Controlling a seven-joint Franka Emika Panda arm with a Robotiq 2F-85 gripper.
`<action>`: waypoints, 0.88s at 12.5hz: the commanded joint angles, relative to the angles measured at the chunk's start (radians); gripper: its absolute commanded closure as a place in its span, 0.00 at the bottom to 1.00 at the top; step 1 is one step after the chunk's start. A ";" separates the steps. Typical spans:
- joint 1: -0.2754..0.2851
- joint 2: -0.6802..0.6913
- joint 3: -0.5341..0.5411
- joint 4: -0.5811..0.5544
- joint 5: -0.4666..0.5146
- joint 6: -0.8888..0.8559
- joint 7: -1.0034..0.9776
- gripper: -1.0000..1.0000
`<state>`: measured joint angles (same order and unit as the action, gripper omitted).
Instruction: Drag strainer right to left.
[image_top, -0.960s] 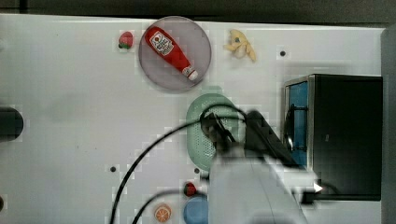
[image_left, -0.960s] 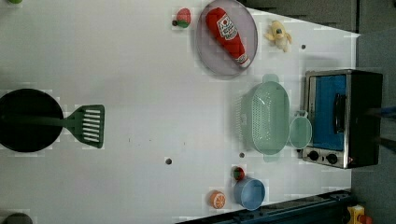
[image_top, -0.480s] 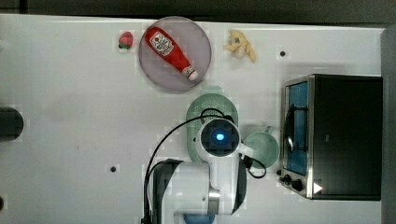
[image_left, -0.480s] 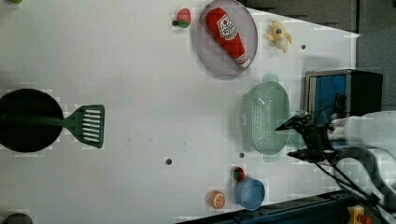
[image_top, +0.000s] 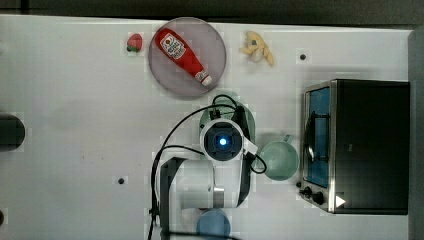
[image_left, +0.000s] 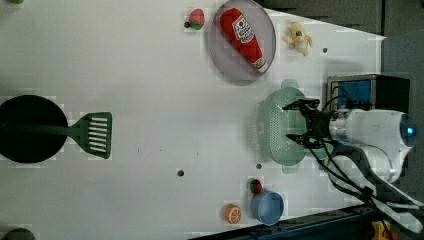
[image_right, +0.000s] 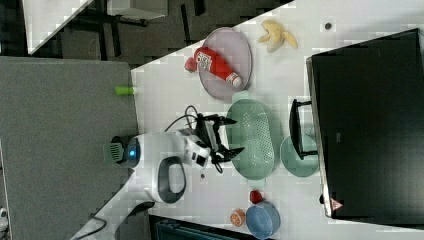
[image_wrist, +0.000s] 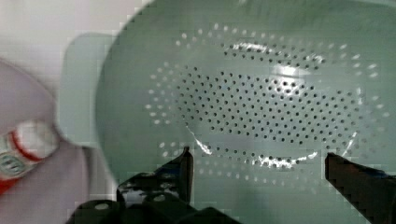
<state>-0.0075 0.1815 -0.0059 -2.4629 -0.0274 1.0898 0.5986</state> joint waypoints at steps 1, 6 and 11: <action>0.002 0.083 0.000 -0.019 -0.020 0.075 0.104 0.00; 0.058 0.137 0.012 -0.017 -0.019 0.101 0.263 0.00; 0.132 0.150 0.014 -0.012 -0.019 0.107 0.323 0.00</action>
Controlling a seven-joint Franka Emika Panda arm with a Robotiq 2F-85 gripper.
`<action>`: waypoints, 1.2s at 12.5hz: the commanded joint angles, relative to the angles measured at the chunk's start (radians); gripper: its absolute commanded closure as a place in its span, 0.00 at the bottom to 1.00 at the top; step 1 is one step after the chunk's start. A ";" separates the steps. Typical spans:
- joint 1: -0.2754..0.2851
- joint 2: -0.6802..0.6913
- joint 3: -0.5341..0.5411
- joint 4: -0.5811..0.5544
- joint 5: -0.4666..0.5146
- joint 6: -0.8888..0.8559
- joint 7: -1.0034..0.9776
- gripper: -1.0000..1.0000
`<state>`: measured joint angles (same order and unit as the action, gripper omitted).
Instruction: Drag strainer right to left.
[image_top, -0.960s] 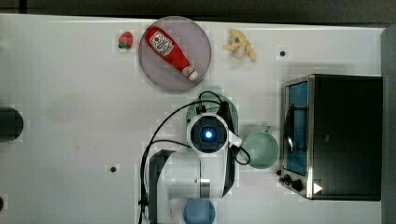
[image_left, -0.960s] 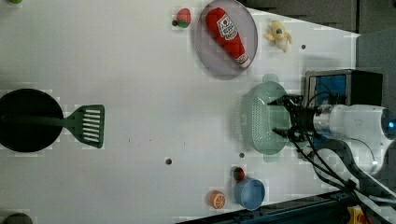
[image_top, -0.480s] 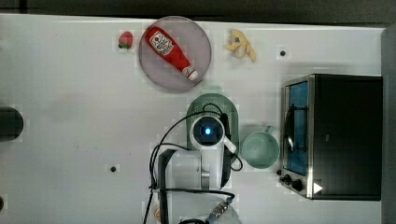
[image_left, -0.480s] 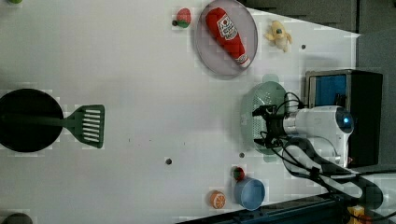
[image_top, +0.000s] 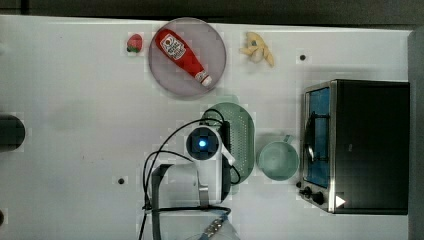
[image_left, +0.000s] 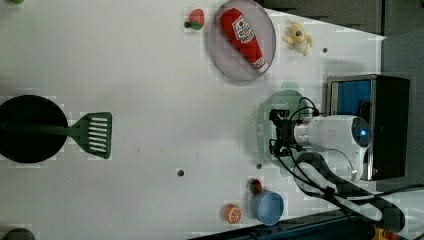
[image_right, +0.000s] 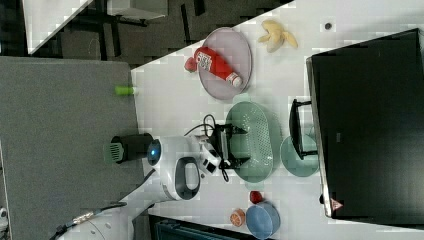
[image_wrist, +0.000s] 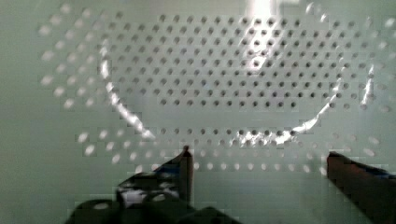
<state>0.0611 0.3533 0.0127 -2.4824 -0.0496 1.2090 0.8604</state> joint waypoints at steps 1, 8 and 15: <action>0.077 -0.021 -0.004 0.009 0.003 -0.013 0.077 0.00; 0.208 0.018 -0.003 0.056 0.004 -0.015 0.182 0.00; 0.344 0.094 -0.003 0.171 0.006 -0.067 0.320 0.00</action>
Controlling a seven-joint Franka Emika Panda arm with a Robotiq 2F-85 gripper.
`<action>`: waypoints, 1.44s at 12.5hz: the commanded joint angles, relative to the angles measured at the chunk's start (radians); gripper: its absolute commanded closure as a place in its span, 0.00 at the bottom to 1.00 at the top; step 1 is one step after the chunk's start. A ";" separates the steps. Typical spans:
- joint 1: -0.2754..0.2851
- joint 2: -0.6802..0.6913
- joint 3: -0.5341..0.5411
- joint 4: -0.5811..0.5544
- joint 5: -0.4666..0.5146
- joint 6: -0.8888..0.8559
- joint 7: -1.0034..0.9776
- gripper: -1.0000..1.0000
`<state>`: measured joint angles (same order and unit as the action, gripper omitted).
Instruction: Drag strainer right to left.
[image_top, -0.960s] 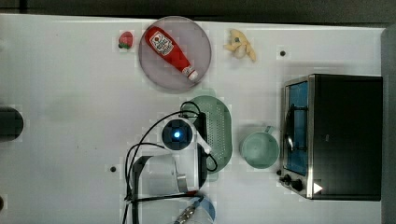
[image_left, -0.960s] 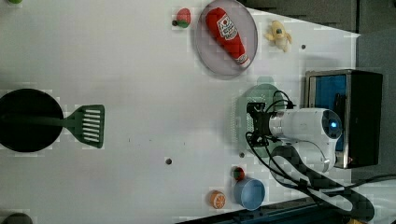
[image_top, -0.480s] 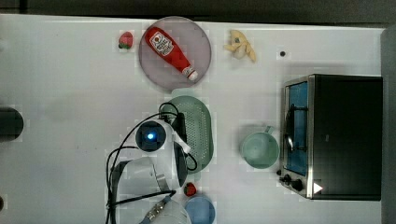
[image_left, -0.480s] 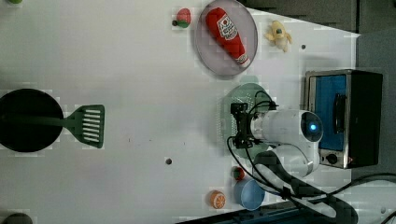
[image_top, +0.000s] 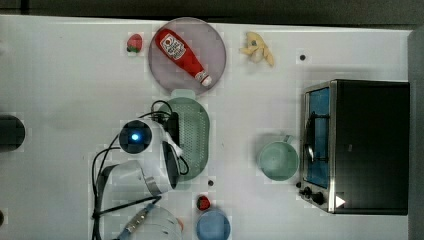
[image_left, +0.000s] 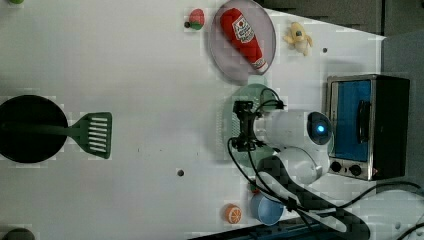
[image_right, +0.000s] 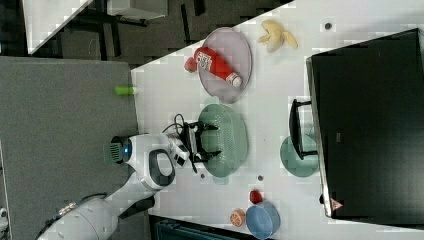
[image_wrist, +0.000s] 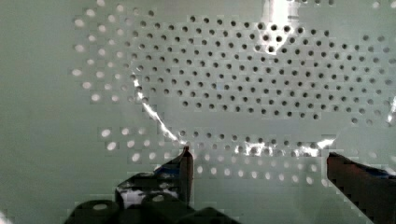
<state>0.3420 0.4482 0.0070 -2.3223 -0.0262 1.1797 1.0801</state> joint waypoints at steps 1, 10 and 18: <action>0.077 0.000 0.003 0.025 -0.017 -0.044 0.114 0.00; 0.167 0.054 0.019 0.155 0.047 -0.140 0.168 0.00; 0.248 0.131 0.042 0.296 0.127 -0.179 0.220 0.00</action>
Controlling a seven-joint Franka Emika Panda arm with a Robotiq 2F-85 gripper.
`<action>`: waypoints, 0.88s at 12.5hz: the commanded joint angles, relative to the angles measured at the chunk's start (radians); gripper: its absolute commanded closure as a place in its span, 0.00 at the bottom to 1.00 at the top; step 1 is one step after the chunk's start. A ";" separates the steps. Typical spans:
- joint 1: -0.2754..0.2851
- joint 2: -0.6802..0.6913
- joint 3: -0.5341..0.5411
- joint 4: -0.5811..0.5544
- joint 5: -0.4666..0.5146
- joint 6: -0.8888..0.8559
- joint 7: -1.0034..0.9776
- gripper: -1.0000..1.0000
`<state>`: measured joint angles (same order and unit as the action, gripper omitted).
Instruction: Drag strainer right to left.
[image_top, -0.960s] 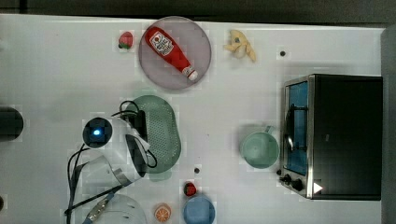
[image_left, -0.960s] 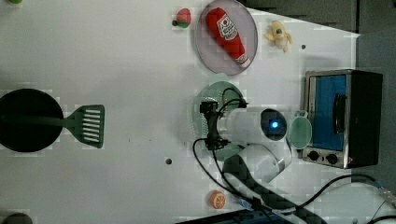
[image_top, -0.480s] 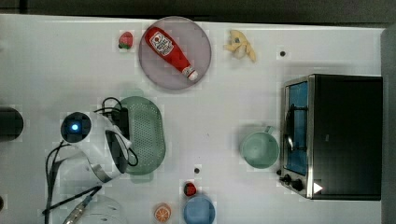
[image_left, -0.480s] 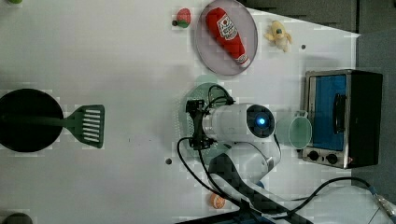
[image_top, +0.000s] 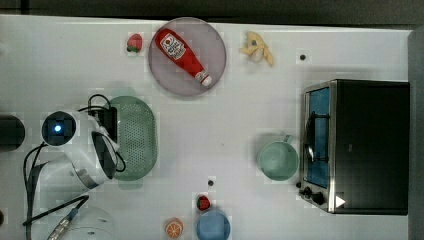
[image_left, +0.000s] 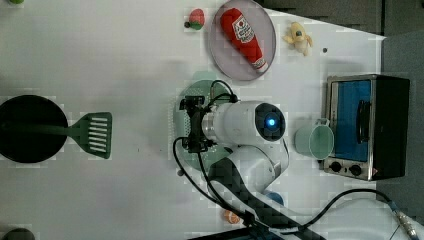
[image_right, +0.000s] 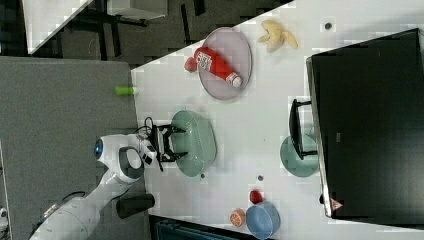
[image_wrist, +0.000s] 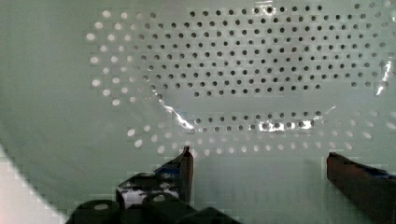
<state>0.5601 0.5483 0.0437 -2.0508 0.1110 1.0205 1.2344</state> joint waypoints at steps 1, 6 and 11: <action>0.039 0.040 0.006 0.040 -0.008 -0.020 0.068 0.00; 0.085 0.077 0.011 0.102 0.010 -0.020 0.157 0.00; 0.121 0.120 0.015 0.166 0.010 -0.020 0.178 0.00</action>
<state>0.6841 0.6699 0.0585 -1.9072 0.1144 0.9932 1.3477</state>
